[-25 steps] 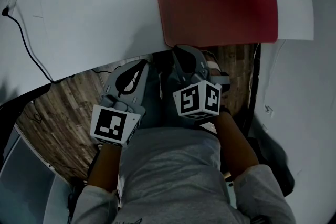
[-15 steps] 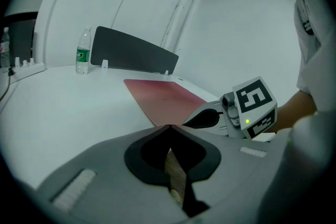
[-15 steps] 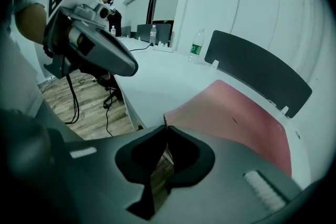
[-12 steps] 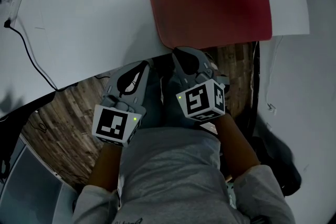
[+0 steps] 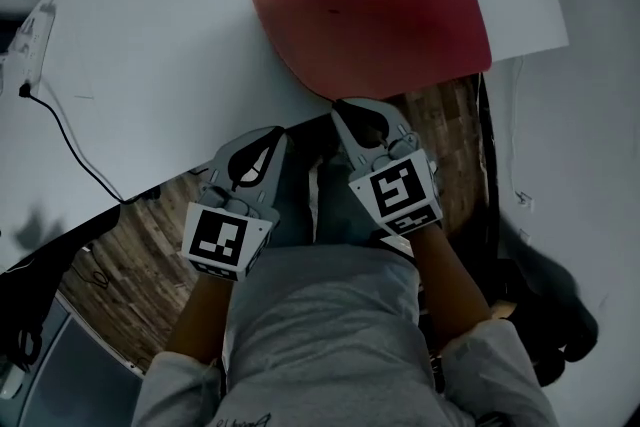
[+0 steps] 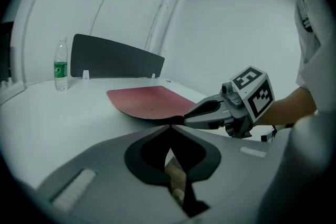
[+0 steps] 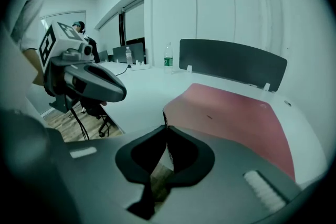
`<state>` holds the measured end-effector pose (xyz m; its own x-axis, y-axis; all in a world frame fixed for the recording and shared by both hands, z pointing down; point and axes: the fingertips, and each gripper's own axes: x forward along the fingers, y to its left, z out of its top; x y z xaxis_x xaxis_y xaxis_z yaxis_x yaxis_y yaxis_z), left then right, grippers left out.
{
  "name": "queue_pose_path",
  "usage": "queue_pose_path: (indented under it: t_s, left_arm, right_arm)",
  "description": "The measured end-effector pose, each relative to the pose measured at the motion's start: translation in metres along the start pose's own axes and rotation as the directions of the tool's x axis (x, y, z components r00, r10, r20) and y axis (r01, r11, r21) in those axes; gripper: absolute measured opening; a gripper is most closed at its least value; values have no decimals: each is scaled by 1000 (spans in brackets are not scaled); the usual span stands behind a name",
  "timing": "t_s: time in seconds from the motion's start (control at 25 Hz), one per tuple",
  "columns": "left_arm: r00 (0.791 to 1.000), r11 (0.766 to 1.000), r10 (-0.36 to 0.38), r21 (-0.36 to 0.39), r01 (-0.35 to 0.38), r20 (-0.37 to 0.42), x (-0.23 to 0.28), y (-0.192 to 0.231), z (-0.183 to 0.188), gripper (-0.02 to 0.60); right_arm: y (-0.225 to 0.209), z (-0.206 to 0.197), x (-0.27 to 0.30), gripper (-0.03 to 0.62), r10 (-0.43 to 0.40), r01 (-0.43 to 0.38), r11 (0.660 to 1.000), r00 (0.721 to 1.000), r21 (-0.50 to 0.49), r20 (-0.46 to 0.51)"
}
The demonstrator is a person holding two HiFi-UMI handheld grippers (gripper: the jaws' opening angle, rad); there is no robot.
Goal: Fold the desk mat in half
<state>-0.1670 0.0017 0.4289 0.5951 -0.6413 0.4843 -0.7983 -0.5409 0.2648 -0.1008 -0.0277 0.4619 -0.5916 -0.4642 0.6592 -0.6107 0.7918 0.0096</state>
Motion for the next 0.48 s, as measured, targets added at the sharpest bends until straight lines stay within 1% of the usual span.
queue_pose_path:
  t_s: [0.12, 0.24, 0.48]
  left_arm:
    - [1000, 1000, -16, 27, 15, 10, 11, -9, 14, 20]
    - [1000, 999, -9, 38, 8, 13, 23, -19, 27, 20]
    - [1000, 999, 28, 31, -28, 9, 50, -41, 45, 20]
  right_arm:
    - [-14, 7, -13, 18, -21, 21, 1000, 999, 16, 33]
    - [-29, 9, -26, 18, -27, 24, 998, 997, 54, 70]
    - [-64, 10, -51, 18, -6, -12, 992, 990, 128, 141]
